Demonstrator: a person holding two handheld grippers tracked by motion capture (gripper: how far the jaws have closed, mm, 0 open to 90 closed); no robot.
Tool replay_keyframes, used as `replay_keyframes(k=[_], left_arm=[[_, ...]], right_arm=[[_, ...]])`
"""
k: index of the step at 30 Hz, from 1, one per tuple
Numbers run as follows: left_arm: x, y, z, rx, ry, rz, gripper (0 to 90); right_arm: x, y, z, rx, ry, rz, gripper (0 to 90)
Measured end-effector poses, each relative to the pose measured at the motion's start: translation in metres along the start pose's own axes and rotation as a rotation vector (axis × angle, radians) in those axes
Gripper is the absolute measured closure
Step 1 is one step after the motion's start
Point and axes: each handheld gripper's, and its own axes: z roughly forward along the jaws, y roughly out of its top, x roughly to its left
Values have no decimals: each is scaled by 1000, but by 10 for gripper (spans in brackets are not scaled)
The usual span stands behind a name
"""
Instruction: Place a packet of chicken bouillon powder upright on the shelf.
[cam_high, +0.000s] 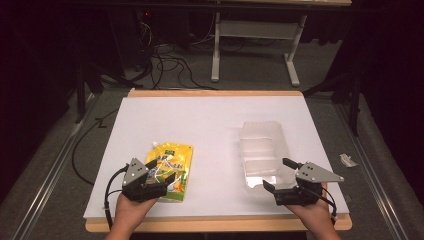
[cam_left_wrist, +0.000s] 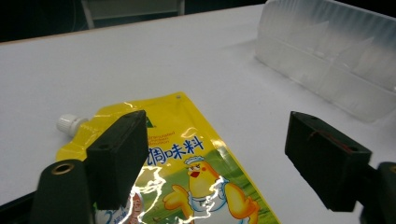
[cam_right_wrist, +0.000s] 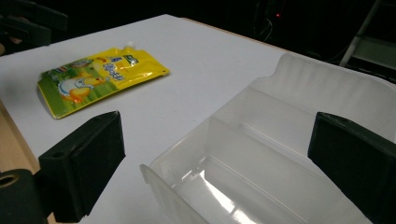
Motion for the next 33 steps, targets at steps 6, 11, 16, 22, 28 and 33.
replay_keyframes(k=[6,11,16,22,28,33], left_arm=[[8,-5,-5,-3,30,-30,359],[24,-12,-12,12,118,-27,640],[55,-30,-8,212,313,-66,900],[74,-51,-2,351,329,-151,900],[65,-50,1,356,253,-123,900],[56,-49,4,366,209,-99,900]], right_arm=[[-1,-1,1,5,1,13,63],[1,0,1,-1,3,15,75],[3,-1,0,6,8,18,92],[0,-1,0,4,20,28,114],[0,-2,-1,1,21,27,127],[1,-1,-1,-7,26,28,136]])
